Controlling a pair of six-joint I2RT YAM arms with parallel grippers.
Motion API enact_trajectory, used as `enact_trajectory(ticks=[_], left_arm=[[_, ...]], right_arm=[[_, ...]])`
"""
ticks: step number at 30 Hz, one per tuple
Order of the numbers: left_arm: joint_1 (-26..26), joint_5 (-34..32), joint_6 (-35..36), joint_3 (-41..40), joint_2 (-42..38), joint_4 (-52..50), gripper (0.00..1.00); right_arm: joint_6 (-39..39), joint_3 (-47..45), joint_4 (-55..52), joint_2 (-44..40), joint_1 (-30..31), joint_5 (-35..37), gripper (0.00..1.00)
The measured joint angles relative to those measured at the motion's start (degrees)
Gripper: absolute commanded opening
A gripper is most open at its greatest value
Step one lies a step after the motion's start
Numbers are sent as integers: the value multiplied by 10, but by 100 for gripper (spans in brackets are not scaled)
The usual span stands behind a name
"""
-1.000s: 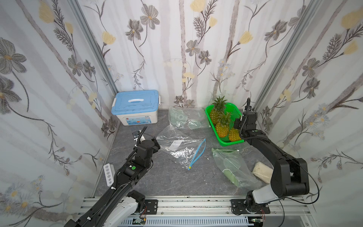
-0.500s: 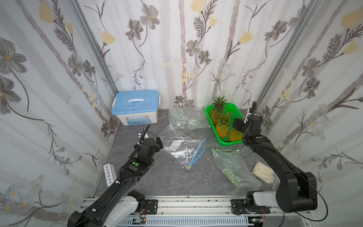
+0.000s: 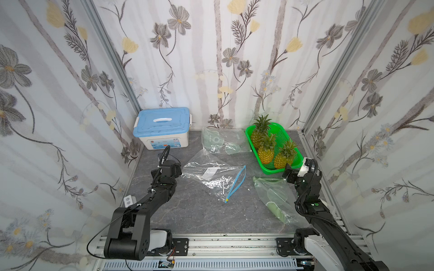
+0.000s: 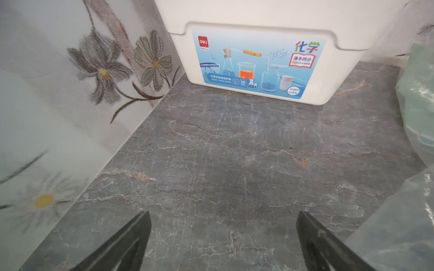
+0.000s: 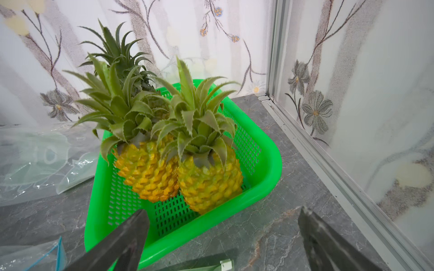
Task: Open the zip-top bag and take out the pineapple
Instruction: Reset both arms
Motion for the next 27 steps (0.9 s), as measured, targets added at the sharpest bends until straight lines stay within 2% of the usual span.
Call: enact_trajectory(ticks=[2, 5, 8, 11, 17, 22, 27], left_arm=[[20, 30, 5, 1, 42, 37, 100], [23, 63, 15, -3, 83, 82, 100], [19, 88, 26, -16, 87, 127, 100], [19, 100, 34, -63, 97, 210, 100], [2, 143, 64, -103, 107, 294, 100], [2, 154, 74, -95, 107, 308, 100], [4, 166, 77, -89, 107, 306, 100]], right_arm=[[-11, -39, 45, 3, 0, 0, 100], [-26, -67, 115, 26, -3, 2, 100], [-43, -78, 186, 64, -3, 3, 100], [-61, -82, 248, 102, -3, 6, 100], [-94, -82, 368, 170, -11, -2, 100], [-101, -47, 424, 270, -25, -38, 100], [-97, -37, 440, 290, -45, -69, 100]])
